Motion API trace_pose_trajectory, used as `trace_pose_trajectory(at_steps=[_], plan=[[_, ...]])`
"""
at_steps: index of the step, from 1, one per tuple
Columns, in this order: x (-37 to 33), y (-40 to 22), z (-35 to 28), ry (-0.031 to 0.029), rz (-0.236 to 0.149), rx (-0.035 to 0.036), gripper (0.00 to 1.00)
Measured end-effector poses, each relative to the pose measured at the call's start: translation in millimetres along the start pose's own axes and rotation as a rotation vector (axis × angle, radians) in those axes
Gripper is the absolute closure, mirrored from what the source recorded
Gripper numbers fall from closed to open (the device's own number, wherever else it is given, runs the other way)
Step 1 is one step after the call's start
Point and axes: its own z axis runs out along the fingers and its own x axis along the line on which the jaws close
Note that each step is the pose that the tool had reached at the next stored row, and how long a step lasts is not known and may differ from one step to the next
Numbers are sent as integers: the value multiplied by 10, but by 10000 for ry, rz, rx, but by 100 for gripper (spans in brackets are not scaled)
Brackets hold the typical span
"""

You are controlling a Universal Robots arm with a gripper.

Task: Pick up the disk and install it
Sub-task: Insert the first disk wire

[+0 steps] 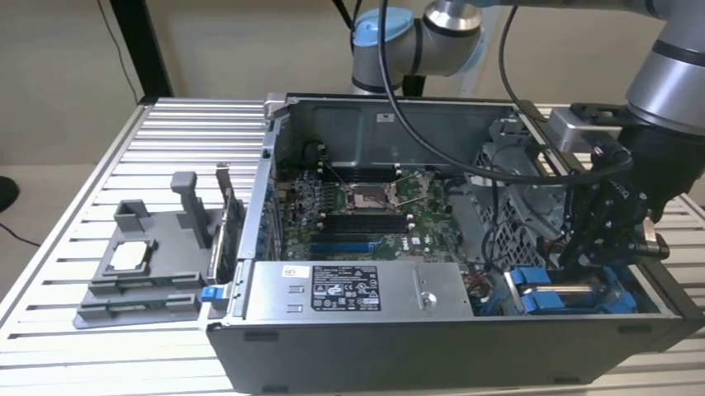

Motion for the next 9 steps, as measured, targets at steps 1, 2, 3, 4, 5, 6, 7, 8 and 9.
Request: trace_pose_trajectory(at_steps=[1, 2, 3, 4, 5, 6, 7, 8, 9], plan=[[0, 0, 0, -1, 0, -1, 100], [0, 0, 0, -1, 0, -1, 100], [0, 0, 0, -1, 0, -2, 100], [0, 0, 0, -1, 0, -3, 100], [0, 0, 0, -1, 0, -4, 100], [0, 0, 0, 0, 0, -4, 100], [0, 0, 0, 0, 0, -5, 100], [0, 0, 0, 0, 0, -6, 100], [0, 0, 0, 0, 0, -6, 100]])
